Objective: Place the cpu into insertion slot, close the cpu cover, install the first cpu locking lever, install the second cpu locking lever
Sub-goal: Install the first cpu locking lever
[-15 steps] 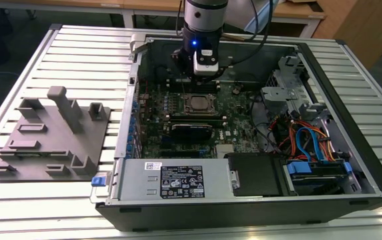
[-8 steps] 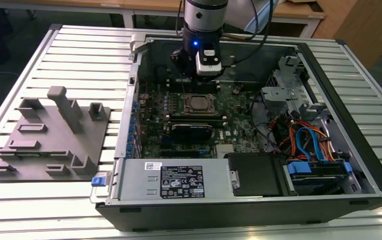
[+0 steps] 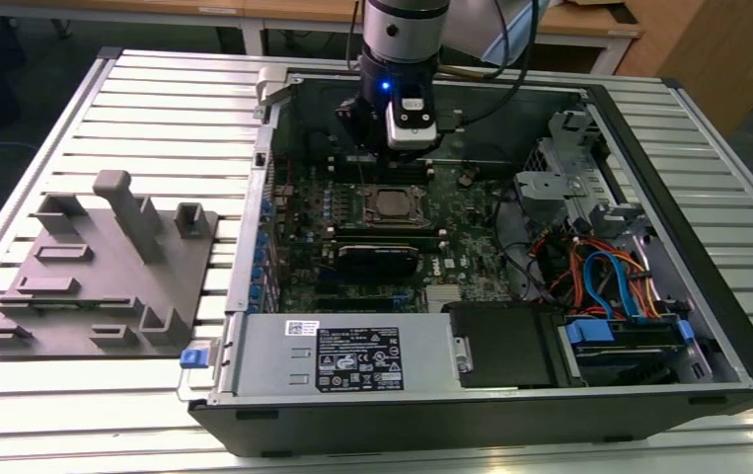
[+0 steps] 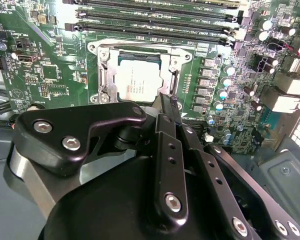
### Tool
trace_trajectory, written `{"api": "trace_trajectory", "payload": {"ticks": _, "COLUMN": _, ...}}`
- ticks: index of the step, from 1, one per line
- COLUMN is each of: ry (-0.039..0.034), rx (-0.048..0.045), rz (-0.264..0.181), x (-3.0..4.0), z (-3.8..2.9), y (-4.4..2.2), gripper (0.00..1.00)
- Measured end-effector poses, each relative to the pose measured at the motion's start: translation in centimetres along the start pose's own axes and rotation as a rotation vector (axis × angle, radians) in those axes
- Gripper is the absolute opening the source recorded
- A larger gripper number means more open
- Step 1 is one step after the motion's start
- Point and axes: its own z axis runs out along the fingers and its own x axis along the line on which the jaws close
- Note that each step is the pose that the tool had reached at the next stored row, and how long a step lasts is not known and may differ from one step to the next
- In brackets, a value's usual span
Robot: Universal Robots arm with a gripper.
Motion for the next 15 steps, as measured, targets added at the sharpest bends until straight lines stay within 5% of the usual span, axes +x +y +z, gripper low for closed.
{"api": "trace_trajectory", "payload": {"ticks": 6, "ry": 0.0033, "rx": -0.0069, "rz": -0.018, "x": 0.04, "z": 0.01, "y": -0.02, "gripper": 0.10}}
{"api": "trace_trajectory", "payload": {"ticks": 15, "ry": 0.0046, "rx": -0.0067, "rz": -0.137, "x": 0.03, "z": 0.02, "y": -0.02, "gripper": 0.10}}
